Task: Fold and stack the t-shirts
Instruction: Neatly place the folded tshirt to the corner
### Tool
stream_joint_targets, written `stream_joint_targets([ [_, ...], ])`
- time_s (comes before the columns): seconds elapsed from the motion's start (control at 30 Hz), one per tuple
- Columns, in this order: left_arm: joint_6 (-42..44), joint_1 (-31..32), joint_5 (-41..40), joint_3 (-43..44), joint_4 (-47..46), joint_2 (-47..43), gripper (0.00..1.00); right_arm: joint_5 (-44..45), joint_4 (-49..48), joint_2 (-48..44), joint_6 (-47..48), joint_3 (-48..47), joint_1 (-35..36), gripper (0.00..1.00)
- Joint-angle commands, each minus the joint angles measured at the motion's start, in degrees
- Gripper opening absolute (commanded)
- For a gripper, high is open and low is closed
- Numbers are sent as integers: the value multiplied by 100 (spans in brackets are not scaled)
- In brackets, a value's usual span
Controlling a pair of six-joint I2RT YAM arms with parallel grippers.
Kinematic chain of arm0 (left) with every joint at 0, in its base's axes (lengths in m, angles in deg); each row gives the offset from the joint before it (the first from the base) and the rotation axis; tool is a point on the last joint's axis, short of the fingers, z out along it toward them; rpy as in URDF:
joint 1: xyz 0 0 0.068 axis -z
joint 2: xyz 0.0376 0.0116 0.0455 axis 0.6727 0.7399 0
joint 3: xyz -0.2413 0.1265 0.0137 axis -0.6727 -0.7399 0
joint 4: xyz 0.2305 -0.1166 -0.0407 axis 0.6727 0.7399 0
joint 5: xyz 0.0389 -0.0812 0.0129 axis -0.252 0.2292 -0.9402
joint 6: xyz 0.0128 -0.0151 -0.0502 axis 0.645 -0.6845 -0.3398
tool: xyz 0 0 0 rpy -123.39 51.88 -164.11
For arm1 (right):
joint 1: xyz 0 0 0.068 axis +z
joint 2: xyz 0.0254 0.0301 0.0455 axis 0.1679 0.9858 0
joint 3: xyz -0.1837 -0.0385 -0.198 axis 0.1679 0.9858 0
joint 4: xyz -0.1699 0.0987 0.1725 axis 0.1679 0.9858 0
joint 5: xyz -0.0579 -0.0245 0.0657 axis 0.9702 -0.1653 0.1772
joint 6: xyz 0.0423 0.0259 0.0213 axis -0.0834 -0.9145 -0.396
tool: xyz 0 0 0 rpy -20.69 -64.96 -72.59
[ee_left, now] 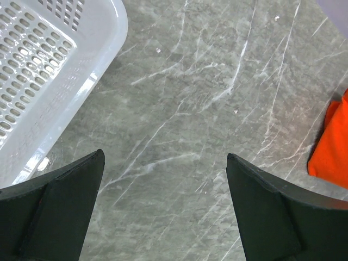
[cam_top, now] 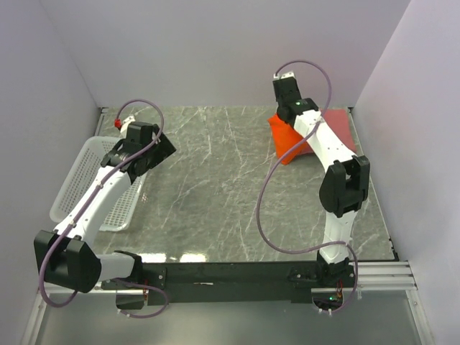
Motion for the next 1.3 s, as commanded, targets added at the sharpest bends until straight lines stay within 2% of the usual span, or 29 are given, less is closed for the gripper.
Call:
stream_joint_targets([
  [0.0,101,-50,-63,-73,-161,-270,99,206,175,-212,263,-584,-221,0],
  [0.43,119,-147,34,-90,-197,-341,99,-1094,607,-142,184,-1700,-985,0],
  [0.63,101,-156,-37,-117,-205,-306,99,-1438,177,139,-71,-1464,-1487,0],
  [0.87,101,-165,-28,50,-65,11,99,-1754,80,947,-677,-1490,-2164,2],
  [0.97,101,-165,-37,155,-12,99,99,-1702,71,1246,-1141,-1455,-2418,13],
  [1.07,66,-165,-81,252,102,187,99,-1745,202,1440,-1696,-1542,-2735,18],
  [1.1,57,-165,-81,305,120,195,100,-1789,255,1440,-1888,-1534,-2788,30],
  [1.2,40,-165,-46,384,111,196,99,-2062,55,1222,-2022,-1219,-2903,57],
  [1.27,13,-165,-37,428,111,160,99,-2246,-157,765,-2031,-666,-2894,76],
])
